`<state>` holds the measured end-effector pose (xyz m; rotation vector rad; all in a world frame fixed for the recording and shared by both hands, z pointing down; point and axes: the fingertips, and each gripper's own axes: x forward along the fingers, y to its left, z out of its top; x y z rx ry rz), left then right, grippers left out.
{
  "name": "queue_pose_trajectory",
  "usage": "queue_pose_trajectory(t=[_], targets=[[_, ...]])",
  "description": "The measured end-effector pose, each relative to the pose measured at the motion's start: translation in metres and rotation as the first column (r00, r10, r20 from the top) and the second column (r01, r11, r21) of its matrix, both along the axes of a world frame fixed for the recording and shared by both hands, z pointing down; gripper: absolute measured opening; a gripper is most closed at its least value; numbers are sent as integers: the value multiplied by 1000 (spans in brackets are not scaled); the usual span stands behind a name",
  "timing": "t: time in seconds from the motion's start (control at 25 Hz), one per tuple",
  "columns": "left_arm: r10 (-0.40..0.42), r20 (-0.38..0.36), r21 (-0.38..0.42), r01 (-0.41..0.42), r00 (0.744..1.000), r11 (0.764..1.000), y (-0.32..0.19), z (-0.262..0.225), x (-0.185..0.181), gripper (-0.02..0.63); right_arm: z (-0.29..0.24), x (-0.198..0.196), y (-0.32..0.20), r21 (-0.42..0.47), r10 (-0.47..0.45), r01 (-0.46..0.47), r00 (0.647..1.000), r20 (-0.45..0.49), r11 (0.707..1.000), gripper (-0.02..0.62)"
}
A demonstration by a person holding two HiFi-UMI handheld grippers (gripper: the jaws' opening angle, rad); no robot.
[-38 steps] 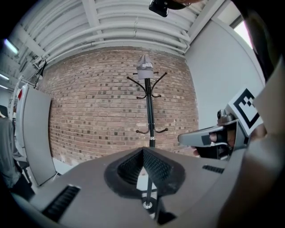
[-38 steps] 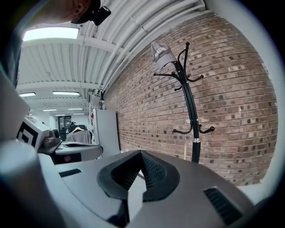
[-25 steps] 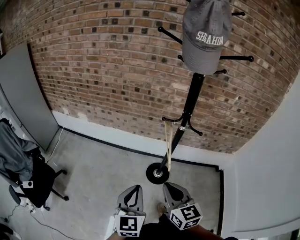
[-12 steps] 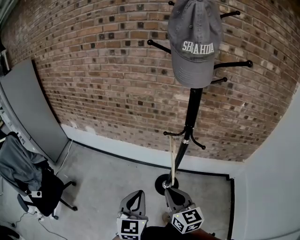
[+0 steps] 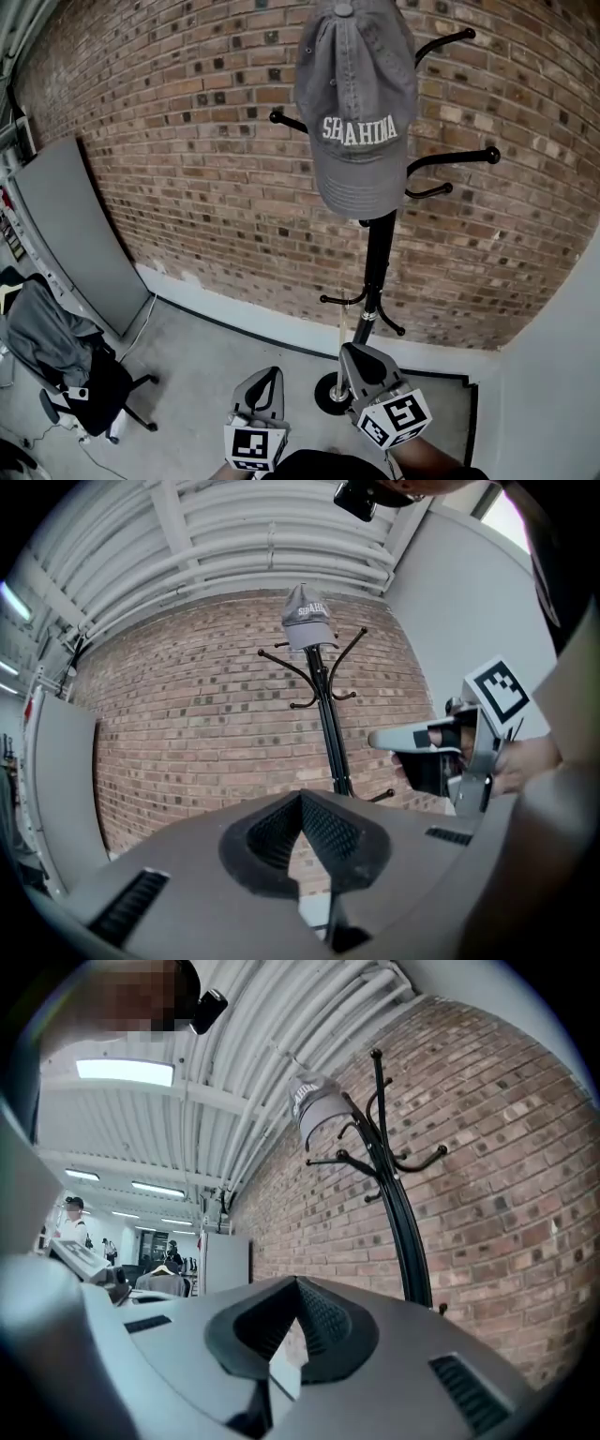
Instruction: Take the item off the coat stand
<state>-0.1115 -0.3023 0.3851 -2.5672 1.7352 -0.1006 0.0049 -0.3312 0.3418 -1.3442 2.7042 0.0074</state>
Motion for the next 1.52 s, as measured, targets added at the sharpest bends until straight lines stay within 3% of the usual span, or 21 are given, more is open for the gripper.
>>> queue_pose_trajectory(t=[0.16,0.28,0.6,0.68,0.76,0.92,1.24,1.52], targets=[[19,-5,69,-19,1000,997,-24,-39,21,34,-68,19,-28,137,-38,32,998,46,990,9],[29,-8,146,-28,1000,989,-39,-76,35,34,-108,24,-44,184,-98,76,989,114,980,9],[20,11,238,-22,1000,971,-58,-122,50,34,-183,42,-61,267,-254,173,916,310,948,11],[17,13,244,-20,1000,970,-60,-123,49,34,-196,47,-62,293,-286,188,896,341,937,30],[13,14,235,-16,1000,972,-61,-119,48,34,-206,49,-63,311,-328,220,874,358,925,102],[2,4,213,-3,1000,977,-62,-114,44,34,-220,48,-64,322,-407,290,819,404,901,129],[-16,-15,202,19,1000,979,-55,-114,36,34,-249,42,-64,331,-519,401,694,499,854,129],[-45,-35,190,51,998,980,-48,-105,23,34,-257,37,-58,385,-575,429,644,504,817,102]])
